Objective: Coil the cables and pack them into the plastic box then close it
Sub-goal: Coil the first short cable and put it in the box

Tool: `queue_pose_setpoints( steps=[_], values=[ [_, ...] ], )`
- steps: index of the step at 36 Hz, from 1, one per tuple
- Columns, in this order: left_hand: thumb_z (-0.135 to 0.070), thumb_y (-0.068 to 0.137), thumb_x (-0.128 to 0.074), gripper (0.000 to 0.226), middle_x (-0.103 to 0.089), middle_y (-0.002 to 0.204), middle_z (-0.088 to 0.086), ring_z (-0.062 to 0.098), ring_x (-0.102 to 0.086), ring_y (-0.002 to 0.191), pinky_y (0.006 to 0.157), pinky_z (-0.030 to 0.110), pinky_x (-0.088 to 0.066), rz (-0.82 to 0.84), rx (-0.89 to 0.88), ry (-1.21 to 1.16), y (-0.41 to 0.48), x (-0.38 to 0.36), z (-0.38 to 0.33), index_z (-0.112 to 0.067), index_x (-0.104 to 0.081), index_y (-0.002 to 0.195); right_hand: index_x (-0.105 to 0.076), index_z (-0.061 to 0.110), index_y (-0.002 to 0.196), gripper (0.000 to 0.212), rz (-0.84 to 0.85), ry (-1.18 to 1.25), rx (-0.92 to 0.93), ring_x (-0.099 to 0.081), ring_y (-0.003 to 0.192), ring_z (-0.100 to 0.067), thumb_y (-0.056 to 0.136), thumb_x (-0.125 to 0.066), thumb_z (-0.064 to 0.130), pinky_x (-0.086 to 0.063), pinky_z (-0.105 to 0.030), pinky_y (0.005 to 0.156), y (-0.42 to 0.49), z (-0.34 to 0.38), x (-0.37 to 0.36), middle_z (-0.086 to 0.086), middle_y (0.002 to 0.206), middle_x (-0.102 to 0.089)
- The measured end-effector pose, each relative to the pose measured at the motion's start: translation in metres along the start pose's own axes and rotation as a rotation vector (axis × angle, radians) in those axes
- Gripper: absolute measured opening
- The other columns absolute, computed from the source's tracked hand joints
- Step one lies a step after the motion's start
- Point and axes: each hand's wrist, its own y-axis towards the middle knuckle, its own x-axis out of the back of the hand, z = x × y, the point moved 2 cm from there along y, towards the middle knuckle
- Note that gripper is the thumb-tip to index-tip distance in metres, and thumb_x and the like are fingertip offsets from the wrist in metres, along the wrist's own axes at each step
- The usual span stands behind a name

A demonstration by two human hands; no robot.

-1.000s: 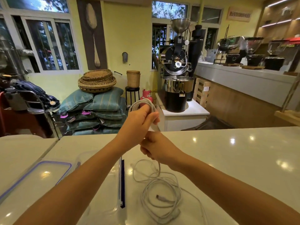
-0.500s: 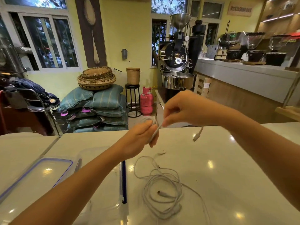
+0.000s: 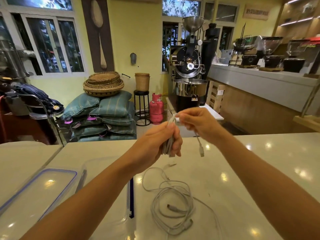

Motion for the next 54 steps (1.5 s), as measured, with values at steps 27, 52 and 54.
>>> queue_pose_setpoints(
  steps=[27,52,54],
  values=[
    [-0.016,0.095,-0.035,0.031,-0.045,0.064,-0.002,-0.002,-0.045,0.054,0.058,0.010,-0.040,-0.233,0.095,0.699,0.013,0.039,0.013,-0.016,-0.045,0.066,-0.060,0.005,0.114,0.029,0.397,-0.720,-0.077,-0.045,0.055,-0.001,0.095,-0.040,0.012,-0.038,-0.006,0.056,-0.045,0.019,-0.076,-0.010,0.088,-0.067],
    [-0.015,0.081,-0.063,0.021,-0.065,0.068,-0.006,0.006,-0.063,0.064,0.070,0.023,-0.055,0.573,0.334,-0.229,0.001,0.040,0.014,-0.004,-0.048,0.092,-0.056,0.022,0.070,0.015,0.477,-0.641,0.079,-0.048,0.091,0.018,0.084,-0.060,0.016,-0.042,-0.003,0.081,-0.042,0.048,-0.039,0.013,0.111,-0.050],
    [-0.012,0.084,-0.059,0.021,-0.064,0.069,-0.004,0.007,-0.061,0.064,0.071,0.023,-0.055,0.602,0.351,-0.289,0.001,0.040,0.018,-0.003,-0.045,0.096,-0.054,0.022,0.069,0.021,0.517,-0.507,0.006,-0.055,0.085,0.018,0.086,-0.055,0.011,-0.044,-0.002,0.077,-0.043,0.046,-0.041,-0.001,0.111,-0.059]
  ],
)
